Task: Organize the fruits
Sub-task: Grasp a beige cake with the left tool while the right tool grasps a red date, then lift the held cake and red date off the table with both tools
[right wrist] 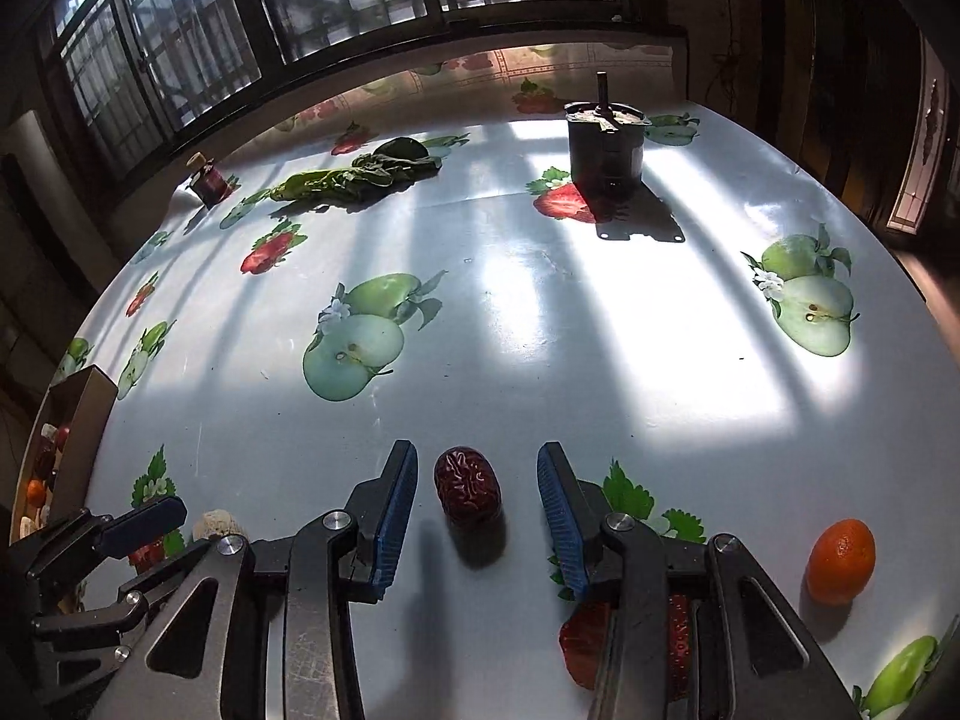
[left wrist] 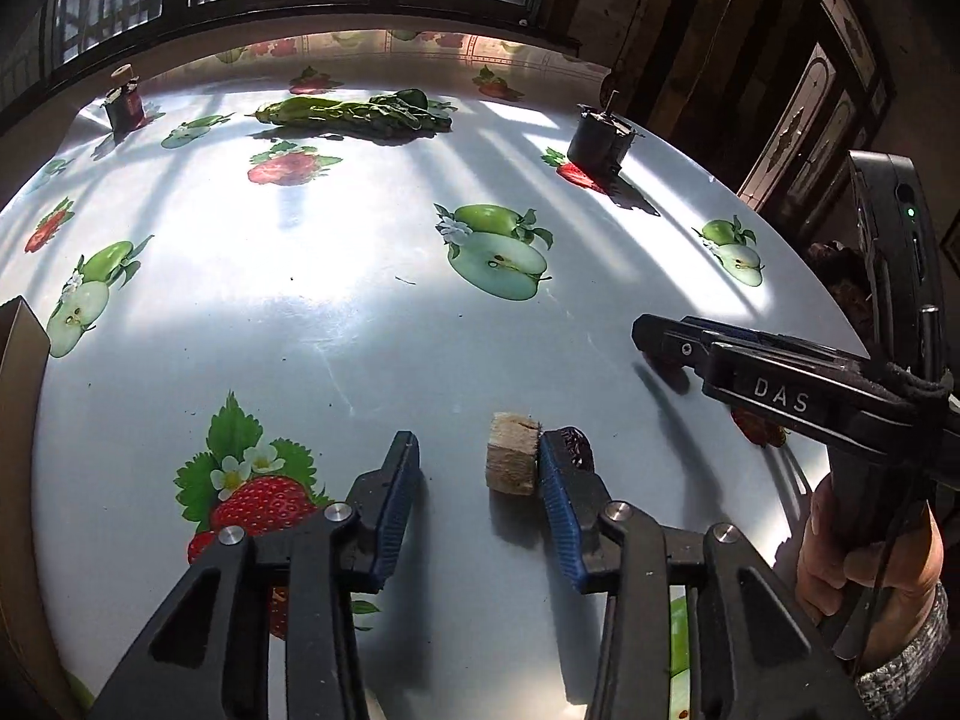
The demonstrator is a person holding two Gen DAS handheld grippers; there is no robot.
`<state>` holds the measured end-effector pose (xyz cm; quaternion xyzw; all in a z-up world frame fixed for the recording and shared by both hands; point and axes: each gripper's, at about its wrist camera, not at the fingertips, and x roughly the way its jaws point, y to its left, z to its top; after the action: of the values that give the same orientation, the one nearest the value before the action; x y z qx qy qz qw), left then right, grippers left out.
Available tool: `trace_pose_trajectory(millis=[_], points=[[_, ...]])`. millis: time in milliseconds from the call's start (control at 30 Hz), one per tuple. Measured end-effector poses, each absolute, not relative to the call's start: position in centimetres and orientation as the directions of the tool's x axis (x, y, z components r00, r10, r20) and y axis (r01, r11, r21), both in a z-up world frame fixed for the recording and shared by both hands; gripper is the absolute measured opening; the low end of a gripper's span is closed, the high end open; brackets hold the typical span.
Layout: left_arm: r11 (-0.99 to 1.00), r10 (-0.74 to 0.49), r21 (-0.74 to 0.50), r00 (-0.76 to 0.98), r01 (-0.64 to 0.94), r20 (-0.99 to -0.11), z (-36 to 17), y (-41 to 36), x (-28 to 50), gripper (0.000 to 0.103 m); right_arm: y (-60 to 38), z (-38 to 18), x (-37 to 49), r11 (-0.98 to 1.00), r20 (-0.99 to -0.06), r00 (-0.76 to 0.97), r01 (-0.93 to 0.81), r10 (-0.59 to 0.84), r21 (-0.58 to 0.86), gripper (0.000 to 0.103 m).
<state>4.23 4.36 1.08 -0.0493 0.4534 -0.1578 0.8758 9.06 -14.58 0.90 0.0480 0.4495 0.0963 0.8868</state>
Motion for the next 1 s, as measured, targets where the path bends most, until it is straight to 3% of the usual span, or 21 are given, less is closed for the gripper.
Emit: trace_pose_trajectory(millis=[200,300,367,433,700,1000], points=[[0.945,-0.316,-0.195,0.567,0.264,-0.761,1.0,3.7,3.9,0.037,-13.4,0.6,8.9,0.984,-0.791,0.588,-0.152,0.168,0.096,0.044],[0.943,-0.299,-0.146,0.573,0.298,-0.763,1.0,2.8,3.4,0.036,-12.7,0.6,8.4,0.985,-0.793,0.592,-0.162,0.141,0.053,0.032],[0.940,-0.298,-0.132,0.568,0.314,-0.767,0.9,2.4,3.2,0.015,-12.2,0.5,8.0,0.986,-0.794,0.595,-0.165,0.124,0.030,0.028],[0.936,-0.306,-0.135,0.567,0.324,-0.765,0.9,2.4,2.9,0.015,-11.9,0.5,7.6,0.986,-0.792,0.599,-0.168,0.116,0.018,0.023],[0.941,-0.331,-0.217,0.575,0.259,-0.749,1.0,4.7,2.9,0.015,-12.0,0.6,7.0,0.990,-0.777,0.622,-0.139,0.098,0.013,0.022],[0.953,-0.296,-0.184,0.610,0.241,-0.735,1.3,4.8,2.5,0.015,-10.7,1.9,5.7,0.982,-0.706,0.707,-0.104,-0.038,-0.157,0.023]])
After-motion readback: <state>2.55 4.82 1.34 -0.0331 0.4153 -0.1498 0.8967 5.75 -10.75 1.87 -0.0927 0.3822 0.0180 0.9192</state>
